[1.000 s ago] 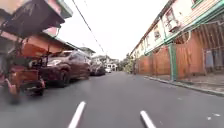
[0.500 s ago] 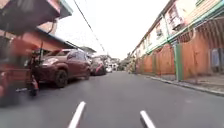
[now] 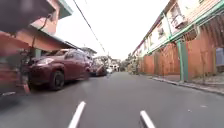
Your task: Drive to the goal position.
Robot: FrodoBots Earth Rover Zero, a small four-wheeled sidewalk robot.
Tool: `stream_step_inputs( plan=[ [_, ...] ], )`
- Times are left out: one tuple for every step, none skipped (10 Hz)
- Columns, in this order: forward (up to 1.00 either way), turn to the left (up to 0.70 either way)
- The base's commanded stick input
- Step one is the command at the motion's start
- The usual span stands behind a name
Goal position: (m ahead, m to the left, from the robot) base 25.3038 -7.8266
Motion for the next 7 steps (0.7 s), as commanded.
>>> stream_step_inputs(
  plan=[
    [0.7, 0.0],
    [0.7, -0.2],
    [0.7, -0.35],
    [0.7, -0.35],
    [0.7, -0.35],
    [0.7, -0.35],
    [0.7, -0.1]
  ],
)
